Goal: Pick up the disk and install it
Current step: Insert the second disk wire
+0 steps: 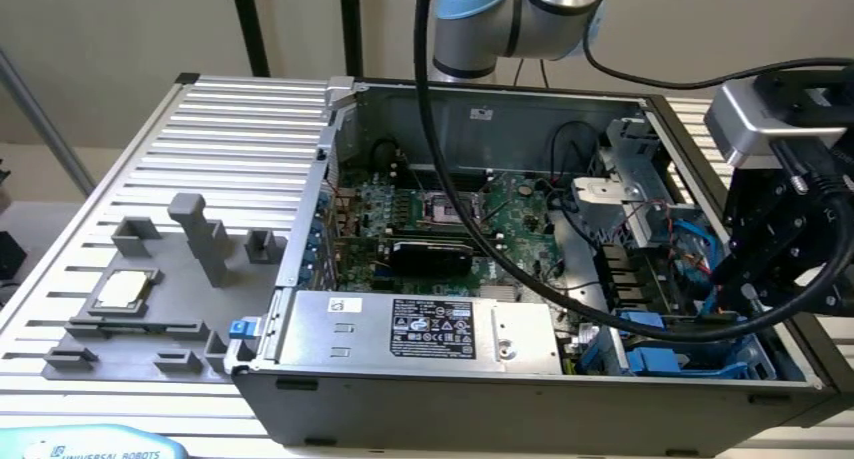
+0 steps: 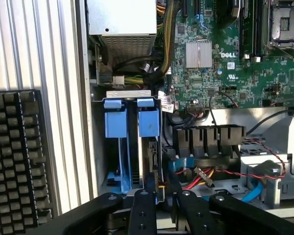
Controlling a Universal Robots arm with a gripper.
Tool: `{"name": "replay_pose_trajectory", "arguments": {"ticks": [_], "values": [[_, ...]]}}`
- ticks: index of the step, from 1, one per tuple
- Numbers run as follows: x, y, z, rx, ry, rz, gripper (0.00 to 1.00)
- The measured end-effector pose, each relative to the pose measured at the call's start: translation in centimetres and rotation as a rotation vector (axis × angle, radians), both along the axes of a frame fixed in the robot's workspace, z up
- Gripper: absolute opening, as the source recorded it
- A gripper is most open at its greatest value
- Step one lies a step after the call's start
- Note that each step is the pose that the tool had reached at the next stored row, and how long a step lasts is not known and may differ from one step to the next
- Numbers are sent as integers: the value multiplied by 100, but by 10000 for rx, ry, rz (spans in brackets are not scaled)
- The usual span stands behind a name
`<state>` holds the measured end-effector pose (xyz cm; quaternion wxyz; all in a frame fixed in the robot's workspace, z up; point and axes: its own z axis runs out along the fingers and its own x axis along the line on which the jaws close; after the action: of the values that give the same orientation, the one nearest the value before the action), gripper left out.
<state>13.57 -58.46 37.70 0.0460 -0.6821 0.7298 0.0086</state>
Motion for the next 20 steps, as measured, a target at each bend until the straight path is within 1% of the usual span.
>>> {"name": "replay_pose_trajectory", "arguments": {"ticks": [4,8,11,14,16,20], "values": [[-50,8,9,-3,-1,-2,25],[-120,45,7,-15,-8,-2,25],[-141,75,-6,-58,-31,-2,25],[-151,88,-35,-120,-45,-1,25],[-153,92,-57,-143,-50,0,25],[-154,100,-90,-169,-56,-1,25]]}}
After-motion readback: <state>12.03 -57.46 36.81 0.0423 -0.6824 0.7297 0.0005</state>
